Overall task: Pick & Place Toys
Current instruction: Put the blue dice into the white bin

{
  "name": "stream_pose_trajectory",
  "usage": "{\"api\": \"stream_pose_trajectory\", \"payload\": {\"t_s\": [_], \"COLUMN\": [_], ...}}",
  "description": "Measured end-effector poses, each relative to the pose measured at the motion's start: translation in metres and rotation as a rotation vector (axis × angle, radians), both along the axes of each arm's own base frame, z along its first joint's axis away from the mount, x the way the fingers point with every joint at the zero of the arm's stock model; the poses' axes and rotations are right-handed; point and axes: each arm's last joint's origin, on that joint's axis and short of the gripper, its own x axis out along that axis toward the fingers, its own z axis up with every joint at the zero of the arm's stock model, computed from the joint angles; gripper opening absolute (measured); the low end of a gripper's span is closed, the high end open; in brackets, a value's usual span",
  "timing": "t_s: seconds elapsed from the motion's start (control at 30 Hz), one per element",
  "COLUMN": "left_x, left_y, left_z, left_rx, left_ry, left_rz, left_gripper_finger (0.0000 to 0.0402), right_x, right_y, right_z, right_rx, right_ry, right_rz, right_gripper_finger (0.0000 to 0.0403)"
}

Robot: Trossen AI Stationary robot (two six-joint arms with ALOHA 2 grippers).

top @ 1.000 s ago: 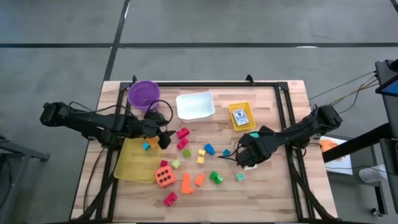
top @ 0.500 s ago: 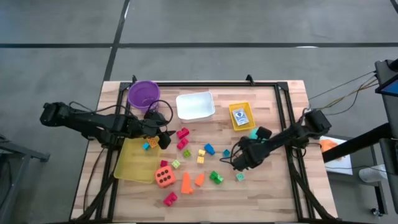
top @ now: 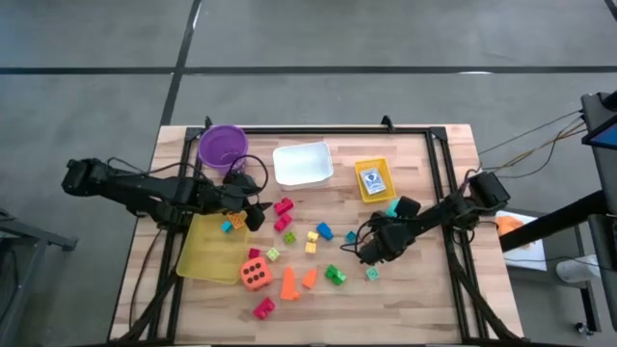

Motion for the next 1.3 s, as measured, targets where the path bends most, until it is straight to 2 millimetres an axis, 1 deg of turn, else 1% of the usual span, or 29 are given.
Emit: {"api": "stream_pose_trajectory", "payload": {"t_s": [0.63, 0.8, 0.9, 1.3], "left_x": [0.0, 0.0, 0.0, 0.0], "left_y": [0.0, 0.0, 0.0, 0.0], "left_z": [0.0, 0.0, 0.0, 0.0], "left_rx": [0.0, 0.0, 0.0, 0.0], "left_ry": [0.0, 0.001, 0.0, 0.0], "left_rz": [0.0, 0.0, 0.0, 0.0], "left_gripper_finger": [0.0283, 0.0283, 0.0283, 0.0283], "right_x": [0.0, 0.0, -0.001, -0.01], "right_y": [0.0, 0.0, -0.001, -0.003], "right_z": [0.002, 0.014, 0.021, 0.048], "right_rx": [-0.004, -0.005, 0.015, 0.043], "right_ry": [-0.03, -0.071, -0.101, -0.21], "right_rz": [-0.039, -0.066, -0.08, -0.091], "right_gripper_finger": [0.025, 0.0249, 0.0238, 0.0233]}}
